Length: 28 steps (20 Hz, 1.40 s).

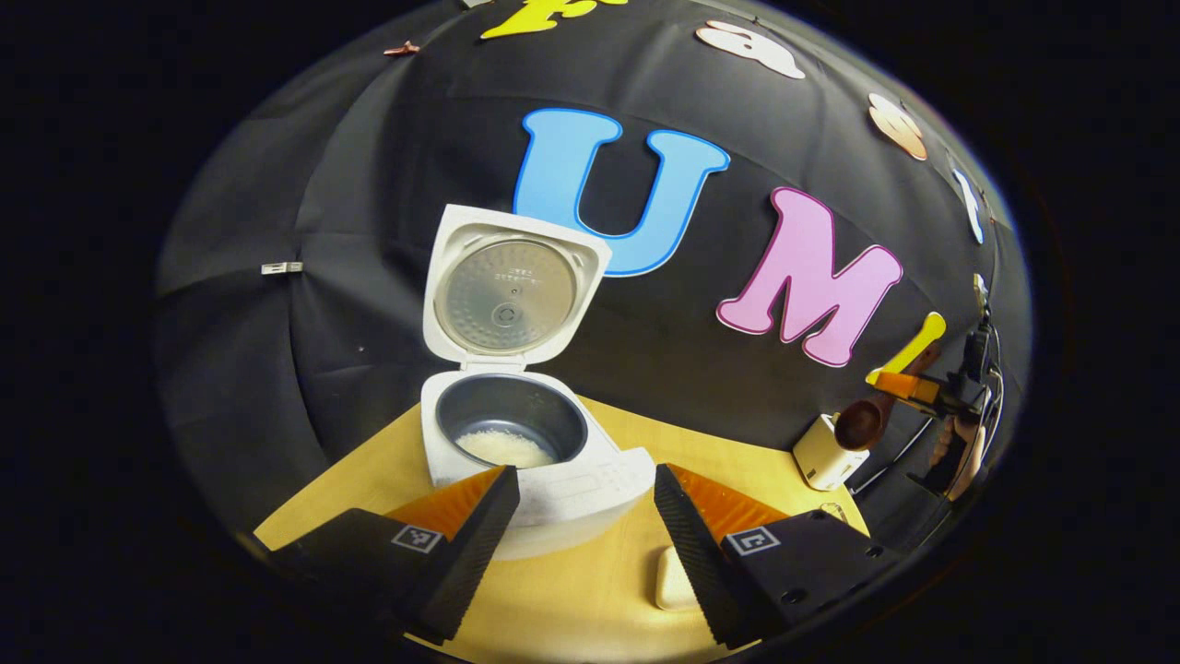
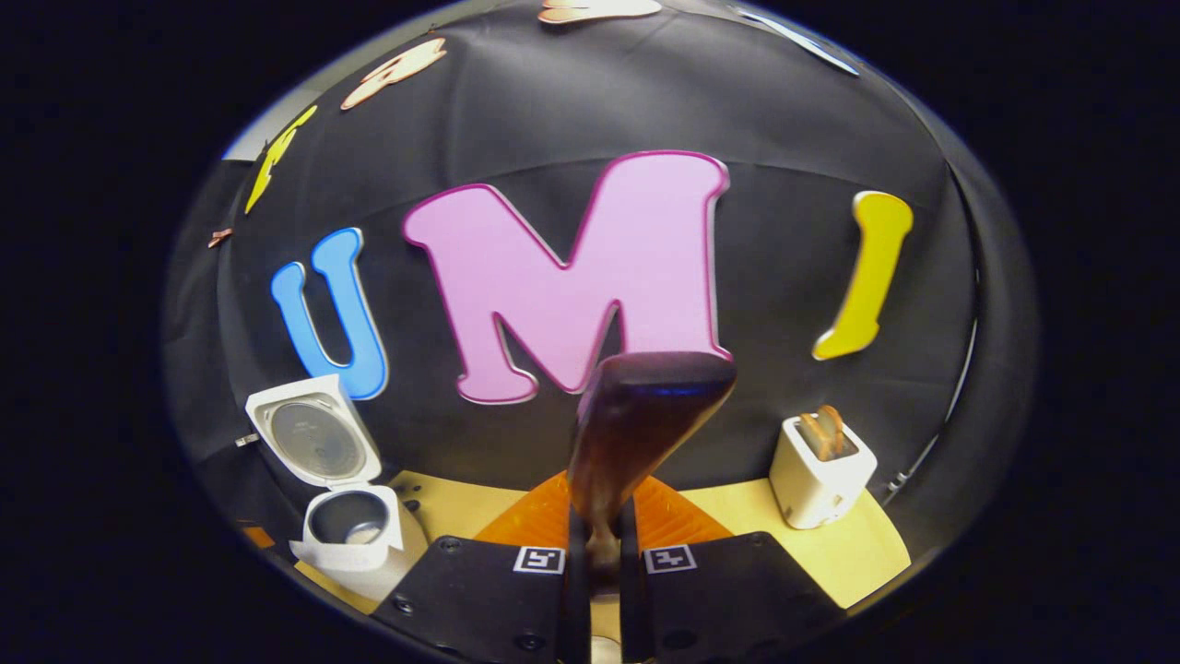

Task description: Close the left gripper, press the button to open the rice cooker; take a wooden spoon from the chopstick holder with the right hand, scoop a spoonful of rice and pour it into the rice cooker, then put the wooden spoon back into the chopstick holder.

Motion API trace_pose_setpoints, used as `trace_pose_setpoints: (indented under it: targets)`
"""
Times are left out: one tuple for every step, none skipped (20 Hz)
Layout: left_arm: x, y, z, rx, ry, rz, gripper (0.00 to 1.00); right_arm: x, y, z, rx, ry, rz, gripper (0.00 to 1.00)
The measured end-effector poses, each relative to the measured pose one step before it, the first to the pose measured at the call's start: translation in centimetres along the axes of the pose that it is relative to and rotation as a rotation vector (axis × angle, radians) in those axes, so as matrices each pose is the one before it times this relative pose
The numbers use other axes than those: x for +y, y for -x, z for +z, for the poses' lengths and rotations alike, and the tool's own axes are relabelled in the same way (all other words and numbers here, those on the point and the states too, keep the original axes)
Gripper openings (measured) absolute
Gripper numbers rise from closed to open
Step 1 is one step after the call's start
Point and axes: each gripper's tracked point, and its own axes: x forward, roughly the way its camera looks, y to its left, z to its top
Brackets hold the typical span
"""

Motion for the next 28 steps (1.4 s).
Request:
trace_pose_setpoints:
  targets:
    - [-0.636,-0.001,-0.081,0.00382,-0.00005,0.00044,0.96,-1.526,0.148,-1.066,0.01264,-0.00277,-0.01665,0.16]
    - [-0.581,0.067,-0.207,0.00329,-0.00001,-0.00070,0.96,-1.517,0.211,-0.539,0.01375,-0.00715,-0.01389,0.16]
    - [-0.651,0.036,-0.055,0.00202,-0.00022,0.00103,0.96,-1.365,0.125,-0.835,0.01486,-0.00766,-0.01323,0.17]
    - [-0.432,0.087,-0.276,0.00466,-0.00217,0.00202,0.96,-1.276,-0.075,-0.800,0.01583,-0.00733,-0.01293,0.16]
    - [-0.325,0.060,-0.229,0.00531,-0.00369,0.00658,0.96,-1.275,-0.025,-0.919,0.01352,-0.00719,-0.01290,0.17]
    - [-0.309,0.084,-0.242,0.00455,-0.00413,0.00661,0.95,-1.079,-0.035,-0.810,0.01225,-0.00559,-0.00940,0.17]
    - [-0.263,0.117,-0.214,0.00435,-0.00259,0.00732,0.95,-1.027,-0.023,-0.770,0.01279,-0.00537,-0.00853,0.17]
    - [-0.221,0.100,-0.300,0.00590,-0.00086,0.00807,0.95,-0.970,-0.071,-0.790,0.01272,-0.00412,-0.01053,0.17]
    - [-0.228,0.143,-0.292,0.00708,0.00022,0.00780,0.95,-1.035,-0.132,-0.862,0.01198,-0.00616,-0.01076,0.17]
    - [-0.254,0.139,-0.411,0.00567,-0.00005,0.00440,0.95,-0.972,0.111,-0.817,0.00970,-0.00864,-0.00896,0.17]
    - [-0.247,0.119,-0.275,0.00760,-0.00064,0.00269,0.95,-0.839,0.273,-0.945,0.01407,-0.00773,-0.01290,0.17]
    - [-0.184,0.166,-0.371,0.00798,-0.00142,0.00316,0.95,-0.918,-0.163,-1.049,0.01808,-0.00757,-0.01463,0.17]
    - [-0.123,0.117,-0.174,0.00585,0.00071,0.00530,0.95,-0.822,-0.314,-1.018,0.01779,-0.00815,-0.01394,0.17]
    - [-0.280,0.218,0.041,0.00063,0.00250,0.00053,0.95,-0.646,-0.296,-0.957,0.01710,-0.01163,-0.01002,0.17]
    - [-0.108,0.117,0.211,-0.00382,-0.00247,0.00194,0.95,-0.483,-0.351,-0.857,0.01265,-0.01458,-0.00472,0.17]
    - [0.104,-0.074,-0.031,-0.00234,-0.00741,0.00528,0.96,-0.296,-0.394,-0.814,0.00930,-0.01115,-0.00258,0.17]
    - [0.041,-0.118,0.009,0.00295,-0.00426,0.00667,0.95,-0.308,-0.295,-1.056,0.01730,-0.00576,-0.00421,0.17]
    - [0.032,-0.293,0.020,0.00415,0.00240,0.00547,0.95,-0.104,-0.282,-1.036,0.02067,-0.00703,-0.00023,0.17]
    - [0.056,0.000,-0.002,0.00249,0.00847,0.00246,0.95,-0.061,-0.374,-0.694,0.00491,-0.00313,0.00175,0.17]
    - [0.031,-0.179,0.006,0.00002,0.00815,0.00121,0.95,-0.098,-0.515,-0.544,0.00293,0.00092,-0.00512,0.17]
    - [0.006,-0.071,0.094,0.00059,0.00166,0.00163,0.95,-0.108,-0.271,-0.635,0.00966,-0.00046,-0.00363,0.17]
    - [0.072,-0.124,-0.073,0.00150,-0.00438,0.00332,0.96,0.150,-0.305,-0.560,0.01021,-0.01048,0.00094,0.16]
    - [0.088,0.003,0.046,0.00111,-0.00545,0.00265,0.95,-0.024,-0.508,-0.324,0.00771,-0.01275,-0.00274,0.17]
    - [-0.010,-0.063,-0.011,0.00082,-0.00521,-0.00096,0.95,-0.152,-0.340,-0.194,0.00090,-0.00292,-0.00758,0.17]
    - [0.001,0.013,0.061,-0.00021,-0.00500,0.00003,0.96,-0.076,-0.249,-0.247,0.00131,-0.00931,-0.00113,0.17]
    - [0.064,-0.021,0.077,-0.00028,-0.00330,0.00119,0.96,-0.045,-0.363,-0.226,0.00466,-0.00834,0.00075,0.17]
    - [0.036,-0.061,0.152,-0.00106,-0.00092,0.00089,0.96,-0.207,-0.342,-0.401,0.01089,-0.00447,-0.00070,0.17]
    - [-0.037,-0.066,0.106,-0.00284,0.00010,-0.00253,0.96,0.316,-0.073,-0.506,0.02110,-0.00912,0.02077,0.17]
